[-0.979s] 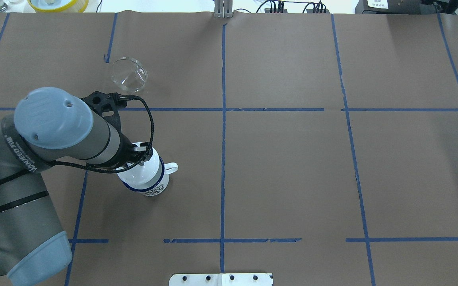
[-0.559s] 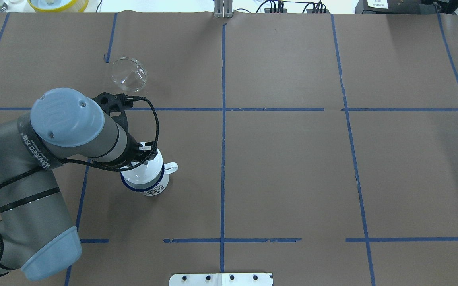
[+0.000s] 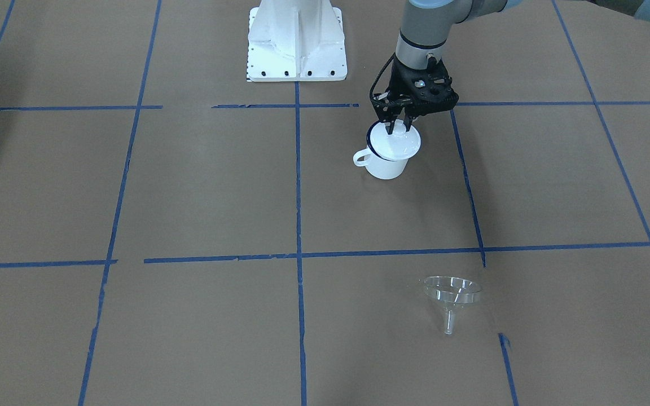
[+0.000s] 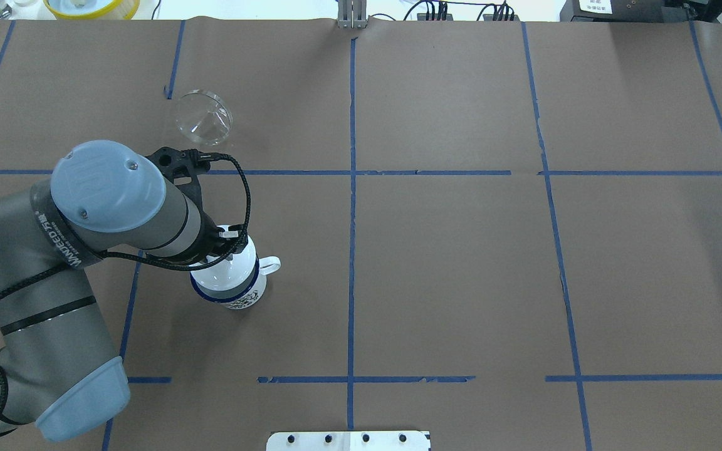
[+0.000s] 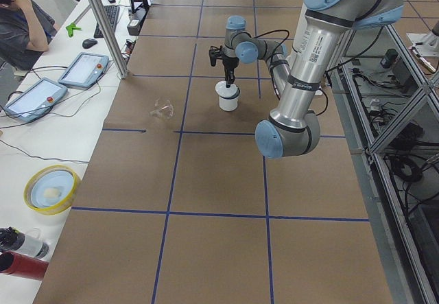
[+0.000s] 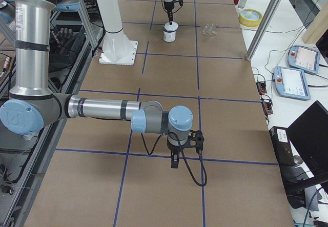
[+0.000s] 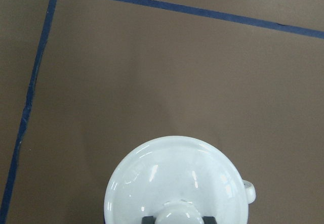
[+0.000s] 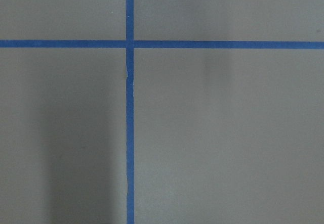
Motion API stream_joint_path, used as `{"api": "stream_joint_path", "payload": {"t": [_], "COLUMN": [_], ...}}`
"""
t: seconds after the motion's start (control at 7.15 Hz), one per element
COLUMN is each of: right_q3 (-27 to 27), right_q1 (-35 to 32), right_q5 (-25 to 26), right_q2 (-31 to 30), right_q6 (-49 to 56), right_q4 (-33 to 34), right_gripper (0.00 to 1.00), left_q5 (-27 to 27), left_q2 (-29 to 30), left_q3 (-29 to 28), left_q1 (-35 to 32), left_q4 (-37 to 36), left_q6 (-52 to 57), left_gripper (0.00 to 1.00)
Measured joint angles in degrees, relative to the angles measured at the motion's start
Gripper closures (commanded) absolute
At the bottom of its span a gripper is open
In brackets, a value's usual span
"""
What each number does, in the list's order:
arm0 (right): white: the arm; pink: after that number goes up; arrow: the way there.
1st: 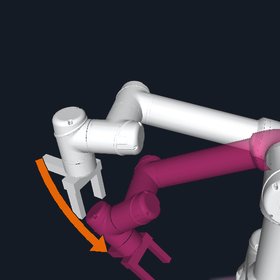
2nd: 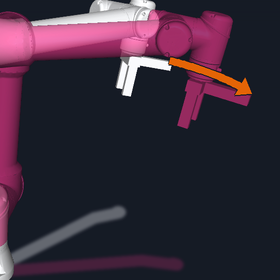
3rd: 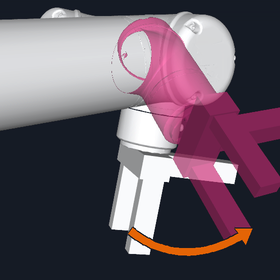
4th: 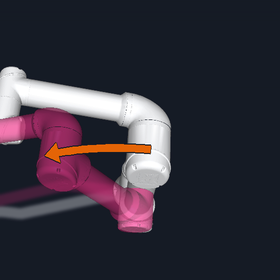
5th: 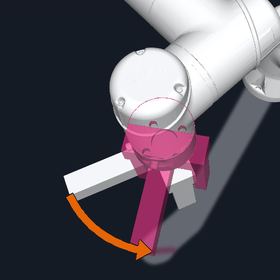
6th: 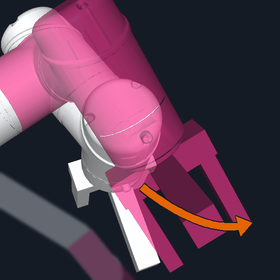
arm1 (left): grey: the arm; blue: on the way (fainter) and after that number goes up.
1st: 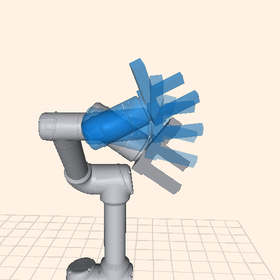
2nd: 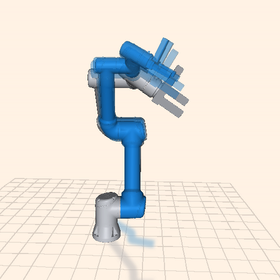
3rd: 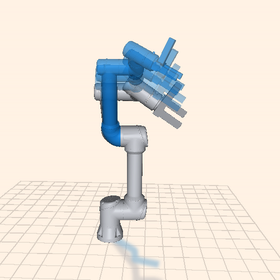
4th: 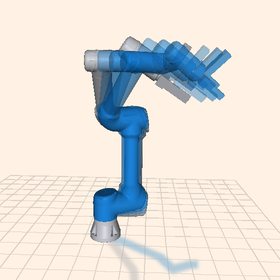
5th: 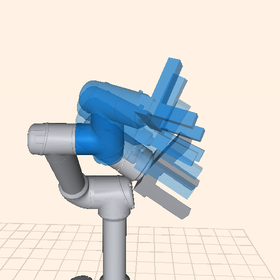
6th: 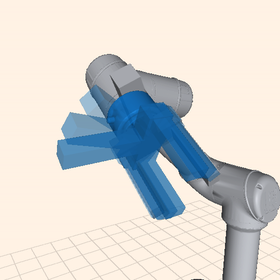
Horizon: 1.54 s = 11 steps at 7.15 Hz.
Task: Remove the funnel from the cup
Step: 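Lower the white funnel into the mug with the left gripper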
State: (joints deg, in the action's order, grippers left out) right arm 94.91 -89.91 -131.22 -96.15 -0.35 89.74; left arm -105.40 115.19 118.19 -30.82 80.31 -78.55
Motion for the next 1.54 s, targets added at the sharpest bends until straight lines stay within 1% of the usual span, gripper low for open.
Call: {"api": "stream_joint_path", "payload": {"t": [1.4,1.54], "right_q3": [-0.01,-0.01], "right_q1": [0.0,0.0], "right_q5": [0.0,0.0], "right_q2": [0.0,0.0], "right_q6": [0.0,0.0], "right_q4": [0.0,0.0], "right_gripper": [0.0,0.0], "left_q5": [-0.06,-0.06], "left_q2": [-0.27,-0.3], "left_q3": [0.17,0.06], "left_q1": [1.43,1.46], "left_q4": [-0.06,-0.07], "left_q6": [0.06,0.11], "left_gripper": [1.0,0.9]}}
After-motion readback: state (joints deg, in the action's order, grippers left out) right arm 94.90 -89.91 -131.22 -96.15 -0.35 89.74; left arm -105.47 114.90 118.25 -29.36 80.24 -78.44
